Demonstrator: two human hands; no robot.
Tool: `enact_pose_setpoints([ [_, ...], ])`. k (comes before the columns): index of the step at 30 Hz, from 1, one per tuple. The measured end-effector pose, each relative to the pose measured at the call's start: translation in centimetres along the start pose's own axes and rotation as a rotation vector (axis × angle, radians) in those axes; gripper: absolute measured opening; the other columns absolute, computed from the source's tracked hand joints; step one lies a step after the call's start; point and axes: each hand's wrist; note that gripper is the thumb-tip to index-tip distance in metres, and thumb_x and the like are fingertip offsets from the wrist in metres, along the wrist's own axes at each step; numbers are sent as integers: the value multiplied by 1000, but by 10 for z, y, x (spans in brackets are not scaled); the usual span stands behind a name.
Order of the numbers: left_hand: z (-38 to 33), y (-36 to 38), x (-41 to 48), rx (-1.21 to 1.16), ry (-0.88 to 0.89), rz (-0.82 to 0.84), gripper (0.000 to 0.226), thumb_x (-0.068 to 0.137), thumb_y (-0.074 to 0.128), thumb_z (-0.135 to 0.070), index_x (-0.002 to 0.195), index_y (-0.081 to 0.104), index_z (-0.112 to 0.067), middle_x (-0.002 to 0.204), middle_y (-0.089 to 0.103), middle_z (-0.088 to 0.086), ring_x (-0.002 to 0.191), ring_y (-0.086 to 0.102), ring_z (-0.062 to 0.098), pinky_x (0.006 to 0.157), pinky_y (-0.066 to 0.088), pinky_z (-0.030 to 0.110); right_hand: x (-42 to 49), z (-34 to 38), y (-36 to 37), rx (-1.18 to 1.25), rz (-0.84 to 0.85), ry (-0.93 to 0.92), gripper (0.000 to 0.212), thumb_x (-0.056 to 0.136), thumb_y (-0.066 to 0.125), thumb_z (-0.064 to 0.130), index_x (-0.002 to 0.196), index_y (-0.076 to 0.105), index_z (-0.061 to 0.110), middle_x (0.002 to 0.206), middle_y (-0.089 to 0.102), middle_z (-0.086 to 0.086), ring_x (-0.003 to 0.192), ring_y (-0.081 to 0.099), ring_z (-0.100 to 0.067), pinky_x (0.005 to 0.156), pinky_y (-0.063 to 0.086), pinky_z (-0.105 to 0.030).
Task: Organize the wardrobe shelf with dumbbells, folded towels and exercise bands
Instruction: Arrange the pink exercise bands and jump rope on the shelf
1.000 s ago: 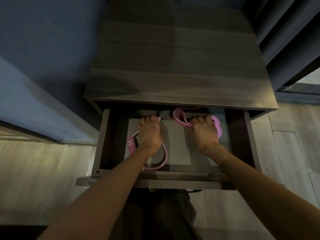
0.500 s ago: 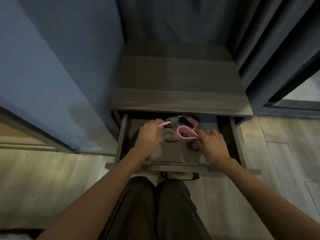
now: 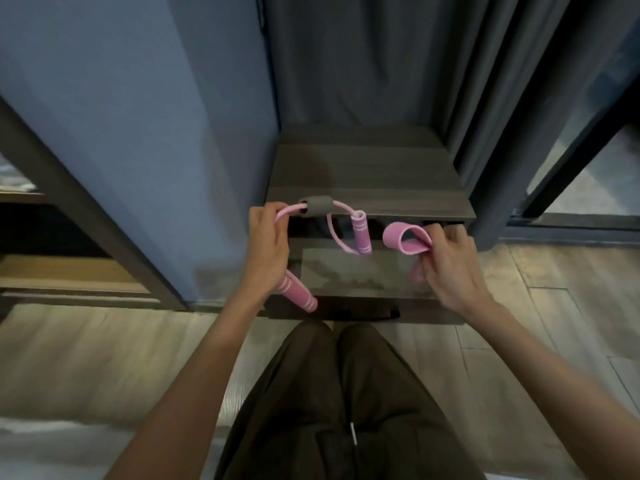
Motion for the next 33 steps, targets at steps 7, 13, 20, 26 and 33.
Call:
enact_pose_setpoints([
  [7,1,-23,-47,-89,-48,95,18,94,56,-20,78,54,-12,149,28,-17,110,36,-27,86,34,0,-48,-2,10,338,18,83,39,93,51,9,127,43,26,108,51,1,76,50,-1,63,33,-7],
  [13,-12,-23,-66,-300,-51,117,23,89,56,-9,76,66,-25,104,64,-32,115,56,4,84,54,28,-67,0,18,255,76,127,81,79,61,-8,139,33,38,103,33,-3,76,48,-19,66,44,-26],
  [20,5,12,-61,-133,-107,184,15,97,49,-22,90,44,-10,82,51,12,70,55,29,66,52,41,-71,-10,48,248,126,201,53,93,49,5,138,32,27,102,33,-9,66,43,-16,66,48,-34],
  [26,36,37,-46,125,22,397,33,82,72,-28,99,45,-19,98,56,-5,89,59,13,82,53,34,-61,-19,81,308,156,184,63,89,64,15,140,29,29,110,31,-4,86,47,-16,82,44,-28],
  [33,56,74,-29,387,152,408,52,65,83,-39,96,42,-33,96,50,-16,86,50,5,78,38,26,-45,-29,111,294,114,173,67,86,67,12,138,30,34,115,36,-4,93,47,-13,80,47,-26],
])
Point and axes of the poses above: each hand's wrist, its own x-axis towards the middle knuckle, its own y-axis out of the palm, z = x × y
